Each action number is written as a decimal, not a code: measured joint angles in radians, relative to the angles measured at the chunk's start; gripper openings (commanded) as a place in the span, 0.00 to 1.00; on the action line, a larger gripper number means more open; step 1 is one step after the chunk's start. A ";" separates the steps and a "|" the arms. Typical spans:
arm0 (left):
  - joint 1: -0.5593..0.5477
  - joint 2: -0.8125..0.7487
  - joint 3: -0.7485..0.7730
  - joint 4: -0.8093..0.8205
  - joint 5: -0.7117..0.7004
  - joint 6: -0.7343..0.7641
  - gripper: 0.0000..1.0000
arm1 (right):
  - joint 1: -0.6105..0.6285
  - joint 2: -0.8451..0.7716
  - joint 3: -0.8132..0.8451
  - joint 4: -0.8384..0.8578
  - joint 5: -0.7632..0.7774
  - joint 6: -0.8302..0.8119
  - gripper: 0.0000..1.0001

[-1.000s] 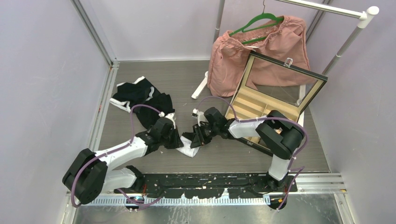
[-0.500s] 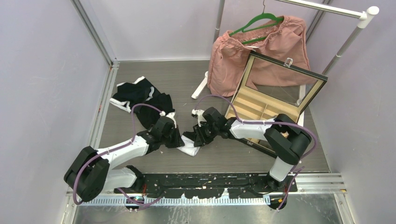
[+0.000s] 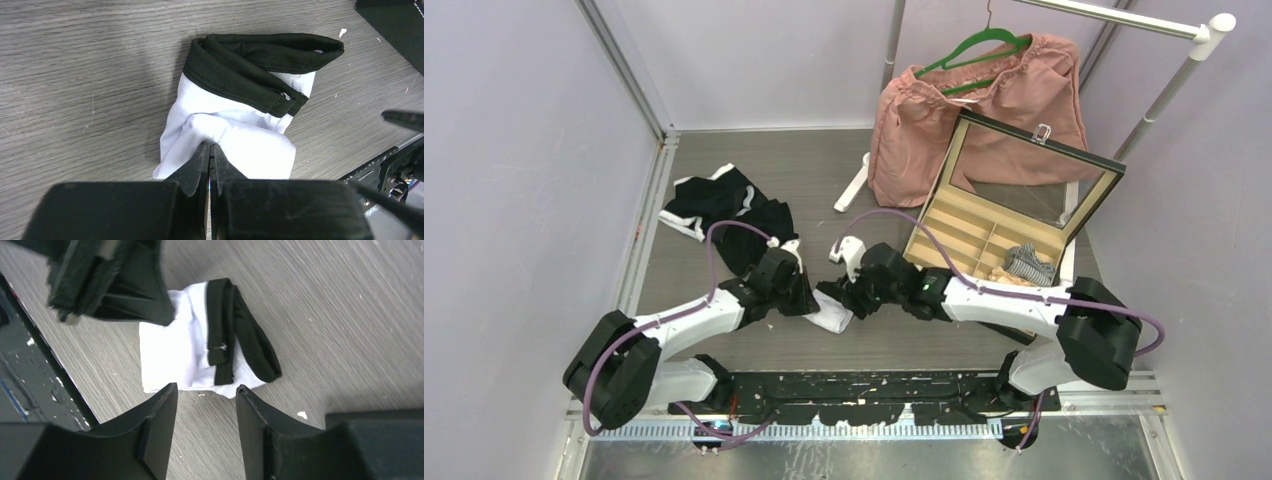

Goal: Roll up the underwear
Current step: Roll the underwear to the center of the board.

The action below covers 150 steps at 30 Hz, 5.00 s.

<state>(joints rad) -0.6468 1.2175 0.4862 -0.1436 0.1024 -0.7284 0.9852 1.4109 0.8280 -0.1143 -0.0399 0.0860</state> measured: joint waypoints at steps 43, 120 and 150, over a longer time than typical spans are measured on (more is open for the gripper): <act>0.001 0.029 0.006 0.042 0.011 0.002 0.01 | 0.475 0.468 0.112 0.203 0.794 -0.571 0.39; 0.077 -0.069 0.040 -0.027 0.095 0.034 0.01 | -0.157 0.357 -0.015 0.352 -0.565 0.571 0.17; 0.043 -0.130 0.099 0.004 0.104 0.037 0.01 | -0.163 0.293 0.000 0.179 -0.385 0.512 0.20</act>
<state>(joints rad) -0.6041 1.0874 0.5850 -0.1394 0.2066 -0.6910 0.8219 1.7042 0.8284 0.0650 -0.4252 0.5983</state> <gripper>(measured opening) 0.012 0.232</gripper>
